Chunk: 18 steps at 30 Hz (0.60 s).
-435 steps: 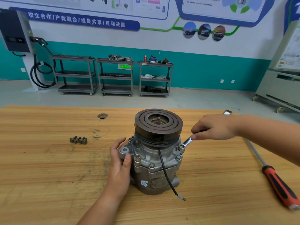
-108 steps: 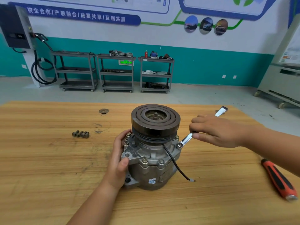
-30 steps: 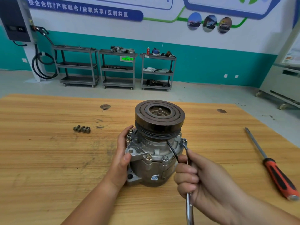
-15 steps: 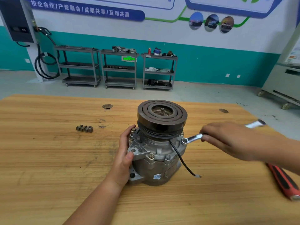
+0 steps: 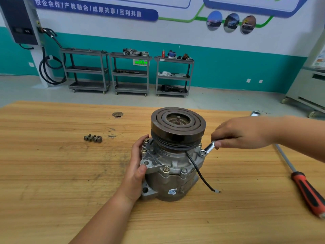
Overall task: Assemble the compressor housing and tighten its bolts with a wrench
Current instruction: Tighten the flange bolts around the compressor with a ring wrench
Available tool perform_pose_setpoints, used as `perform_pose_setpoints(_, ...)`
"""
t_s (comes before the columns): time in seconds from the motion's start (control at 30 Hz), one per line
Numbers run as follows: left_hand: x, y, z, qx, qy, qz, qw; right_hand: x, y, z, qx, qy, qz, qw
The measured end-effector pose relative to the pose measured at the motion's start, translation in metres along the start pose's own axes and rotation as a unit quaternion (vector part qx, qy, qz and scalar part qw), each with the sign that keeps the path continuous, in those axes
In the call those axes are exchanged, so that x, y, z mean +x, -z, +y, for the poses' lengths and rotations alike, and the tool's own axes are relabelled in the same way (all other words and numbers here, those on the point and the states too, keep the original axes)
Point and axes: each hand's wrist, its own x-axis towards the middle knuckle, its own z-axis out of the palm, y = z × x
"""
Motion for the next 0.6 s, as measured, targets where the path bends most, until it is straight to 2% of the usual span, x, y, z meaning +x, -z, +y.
perform_pose_setpoints(0.2, 0.0, -0.001, 0.0, -0.004, -0.003, 0.004, 1.0, -0.017, -0.007, -0.025, 0.045, -0.114, -0.04, 0.992)
perform_pose_setpoints(0.27, -0.001, -0.001, 0.0, -0.008, -0.005, 0.004, 1.0, -0.021, -0.016, -0.038, 0.131, -0.162, -0.039, 0.977)
perform_pose_setpoints(0.3, -0.001, -0.002, 0.0, -0.007, -0.007, 0.006, 1.0, -0.023, -0.02, -0.043, 0.217, -0.19, -0.04, 0.957)
perform_pose_setpoints(0.33, -0.001, -0.002, 0.0, -0.006, -0.009, 0.009, 1.0, -0.024, -0.024, -0.049, 0.326, -0.217, -0.045, 0.919)
perform_pose_setpoints(0.4, -0.001, -0.003, 0.0, -0.005, -0.009, 0.013, 1.0, -0.027, -0.029, -0.062, 0.54, -0.248, -0.047, 0.803)
perform_pose_setpoints(0.5, -0.001, -0.002, -0.001, -0.003, -0.014, 0.015, 1.0, -0.026, -0.037, -0.081, 0.729, -0.244, 0.0, 0.64)
perform_pose_setpoints(0.57, -0.001, -0.002, -0.001, -0.007, -0.016, 0.01, 1.0, -0.025, -0.04, -0.092, 0.786, -0.229, 0.028, 0.574)
perform_pose_setpoints(0.6, -0.001, -0.001, -0.001, -0.008, -0.015, 0.008, 1.0, -0.026, -0.04, -0.094, 0.795, -0.221, 0.035, 0.564)
